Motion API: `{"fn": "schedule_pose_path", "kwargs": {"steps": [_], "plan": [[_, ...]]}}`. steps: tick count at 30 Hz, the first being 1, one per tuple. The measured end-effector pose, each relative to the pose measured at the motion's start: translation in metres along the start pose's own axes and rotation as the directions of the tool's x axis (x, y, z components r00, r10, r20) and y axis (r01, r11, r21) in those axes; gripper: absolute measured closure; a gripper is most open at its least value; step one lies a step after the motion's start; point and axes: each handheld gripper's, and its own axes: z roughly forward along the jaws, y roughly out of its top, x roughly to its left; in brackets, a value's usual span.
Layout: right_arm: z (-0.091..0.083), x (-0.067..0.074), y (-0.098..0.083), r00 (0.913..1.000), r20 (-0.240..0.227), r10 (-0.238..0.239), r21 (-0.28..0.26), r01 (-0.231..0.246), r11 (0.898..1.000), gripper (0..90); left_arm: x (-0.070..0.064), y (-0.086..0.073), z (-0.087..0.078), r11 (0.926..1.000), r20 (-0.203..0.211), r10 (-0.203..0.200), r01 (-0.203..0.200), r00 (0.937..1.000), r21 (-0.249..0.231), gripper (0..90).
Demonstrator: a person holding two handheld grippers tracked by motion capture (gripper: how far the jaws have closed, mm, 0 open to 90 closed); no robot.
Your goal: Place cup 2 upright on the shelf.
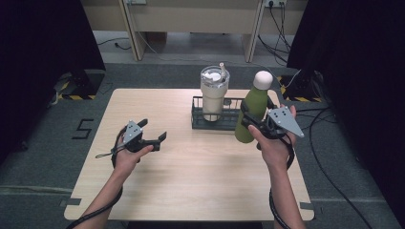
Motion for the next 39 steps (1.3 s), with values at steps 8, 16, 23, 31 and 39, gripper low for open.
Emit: {"fn": "schedule_pose_path", "kwargs": {"steps": [8, 16, 23, 31, 39], "plan": [[0.006, -0.001, 0.003, 1.0000, 0.004, 0.006, -0.003, -0.006, 1.000, 25.0, 0.000, 0.000, 0.000, 1.0000, 0.000, -0.002, 0.002, 1.0000, 0.000, 3.6], [0.011, -0.002, 0.006, 0.9999, 0.010, 0.007, -0.005, -0.007, 1.000, 25.0, 0.000, 0.000, 0.000, 1.0000, -0.001, -0.004, 0.004, 1.0000, -0.002, 3.8], [0.016, -0.003, 0.007, 0.9999, 0.014, 0.010, -0.004, -0.009, 1.000, 25.0, 0.001, 0.000, 0.000, 1.0000, -0.002, -0.005, 0.005, 1.0000, -0.001, 3.8], [0.022, -0.005, 0.010, 0.9997, 0.019, 0.014, -0.001, -0.014, 1.000, 25.0, 0.001, 0.001, 0.000, 1.0000, -0.001, -0.007, 0.007, 1.0000, -0.003, 3.9], [0.028, -0.005, 0.012, 0.9997, 0.022, 0.012, -0.005, -0.012, 1.000, 25.0, 0.001, 0.001, -0.001, 1.0000, -0.002, -0.009, 0.009, 1.0000, -0.003, 3.9]]}}
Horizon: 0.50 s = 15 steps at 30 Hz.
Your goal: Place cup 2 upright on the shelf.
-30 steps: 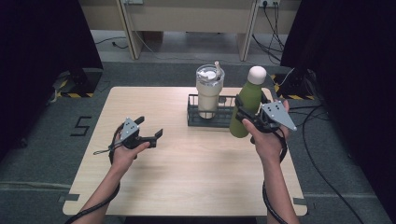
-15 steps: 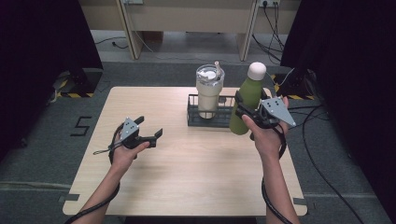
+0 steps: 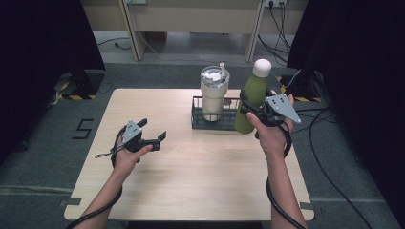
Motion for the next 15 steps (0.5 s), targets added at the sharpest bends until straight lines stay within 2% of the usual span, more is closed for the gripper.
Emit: {"fn": "schedule_pose_path", "kwargs": {"steps": [15], "plan": [[0.013, -0.002, 0.003, 0.9999, 0.011, 0.003, 0.008, -0.003, 1.000, 25.0, 0.001, -0.001, 0.000, 1.0000, -0.001, -0.003, 0.003, 1.0000, 0.002, 4.0]]}}
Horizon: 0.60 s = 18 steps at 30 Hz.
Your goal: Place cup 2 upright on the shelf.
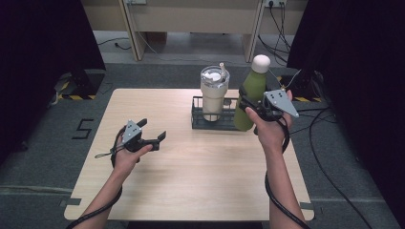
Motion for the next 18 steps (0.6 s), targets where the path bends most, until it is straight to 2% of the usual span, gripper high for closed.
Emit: {"fn": "schedule_pose_path", "kwargs": {"steps": [18], "plan": [[0.016, -0.004, 0.004, 0.9998, 0.021, 0.002, 0.010, -0.002, 1.000, 25.1, 0.001, 0.000, 0.000, 1.0000, -0.002, -0.005, 0.005, 1.0000, -0.003, 4.0]]}}
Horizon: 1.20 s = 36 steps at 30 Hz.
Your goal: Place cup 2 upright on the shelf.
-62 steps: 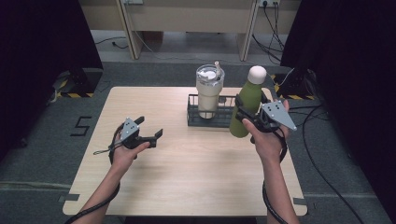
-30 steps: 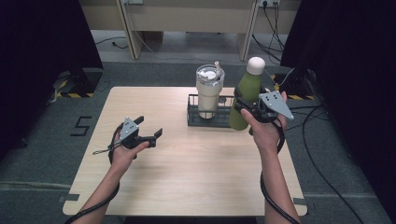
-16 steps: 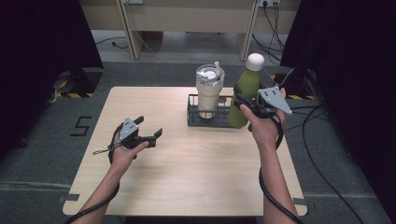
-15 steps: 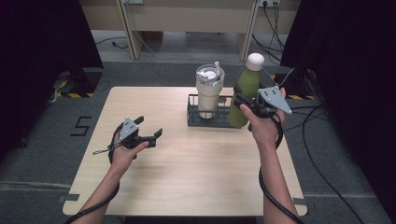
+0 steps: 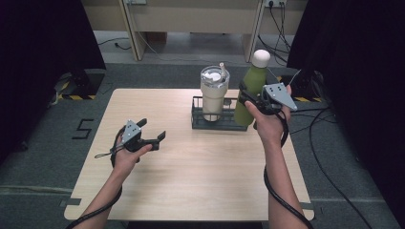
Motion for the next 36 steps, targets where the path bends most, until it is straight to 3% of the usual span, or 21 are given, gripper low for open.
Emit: {"fn": "schedule_pose_path", "kwargs": {"steps": [36], "plan": [[0.036, -0.007, 0.006, 0.9993, 0.036, 0.015, 0.033, -0.016, 0.999, 25.1, 0.001, 0.000, 0.000, 1.0000, -0.003, -0.010, 0.010, 0.9999, -0.001, 4.1]]}}
